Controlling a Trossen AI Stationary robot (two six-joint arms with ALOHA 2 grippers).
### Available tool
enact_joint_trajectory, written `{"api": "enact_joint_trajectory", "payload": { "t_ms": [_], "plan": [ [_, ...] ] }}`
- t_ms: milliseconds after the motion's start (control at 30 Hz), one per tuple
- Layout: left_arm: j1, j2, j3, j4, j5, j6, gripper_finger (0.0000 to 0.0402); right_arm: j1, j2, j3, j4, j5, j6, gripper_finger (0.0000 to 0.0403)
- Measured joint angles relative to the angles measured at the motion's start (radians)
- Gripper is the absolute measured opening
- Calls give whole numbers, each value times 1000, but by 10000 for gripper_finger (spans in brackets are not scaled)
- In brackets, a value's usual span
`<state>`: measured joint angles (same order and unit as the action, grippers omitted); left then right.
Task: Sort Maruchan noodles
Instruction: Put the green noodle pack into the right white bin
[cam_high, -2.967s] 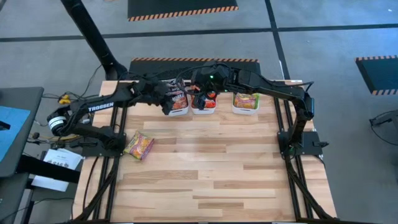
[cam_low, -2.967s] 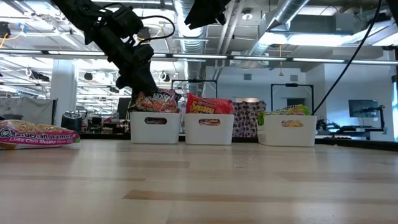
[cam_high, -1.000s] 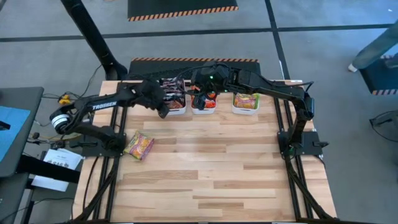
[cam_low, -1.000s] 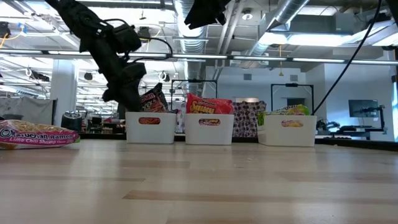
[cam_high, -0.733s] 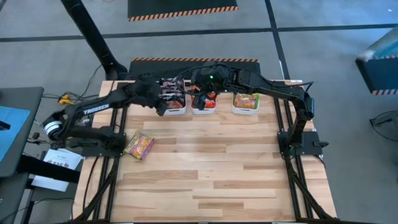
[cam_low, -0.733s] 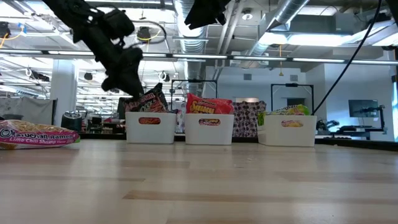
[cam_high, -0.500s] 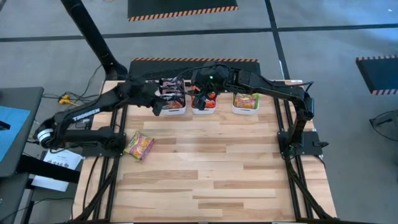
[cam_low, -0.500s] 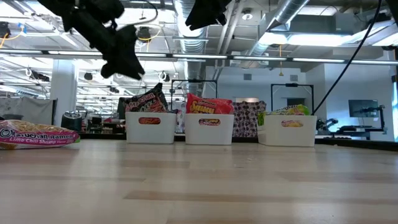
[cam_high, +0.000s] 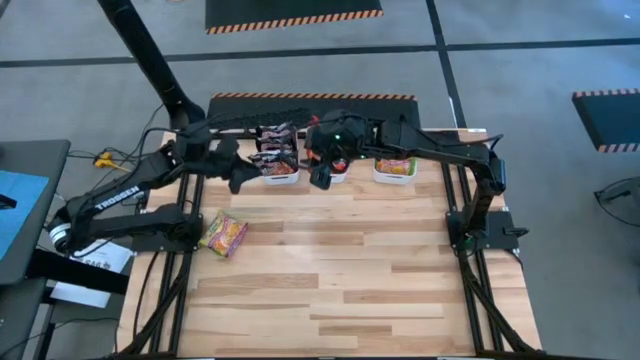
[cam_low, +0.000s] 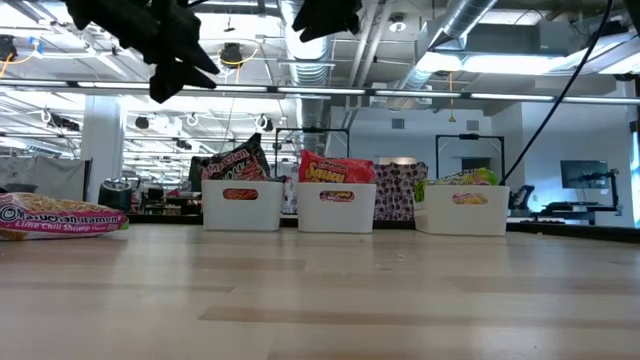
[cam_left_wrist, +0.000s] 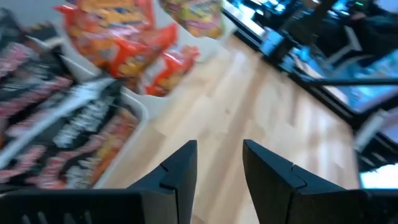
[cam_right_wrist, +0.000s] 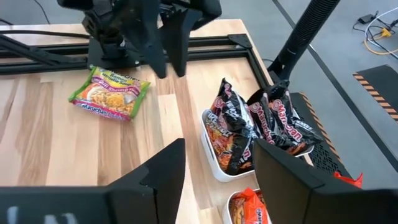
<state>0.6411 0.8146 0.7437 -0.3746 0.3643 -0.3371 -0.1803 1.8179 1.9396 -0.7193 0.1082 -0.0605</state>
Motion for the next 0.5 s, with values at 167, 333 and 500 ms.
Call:
{"api": "enact_joint_trajectory", "payload": {
  "t_ms": [167,333,500],
  "plan": [
    [0,15,0,-2,103,-17,118,8,0,0,-3,1,0,219],
    [0,37,0,-1,117,-12,147,11,0,0,-11,3,0,219],
    [0,44,0,-39,117,-124,181,22,0,0,-32,7,0,219]
  ]
}}
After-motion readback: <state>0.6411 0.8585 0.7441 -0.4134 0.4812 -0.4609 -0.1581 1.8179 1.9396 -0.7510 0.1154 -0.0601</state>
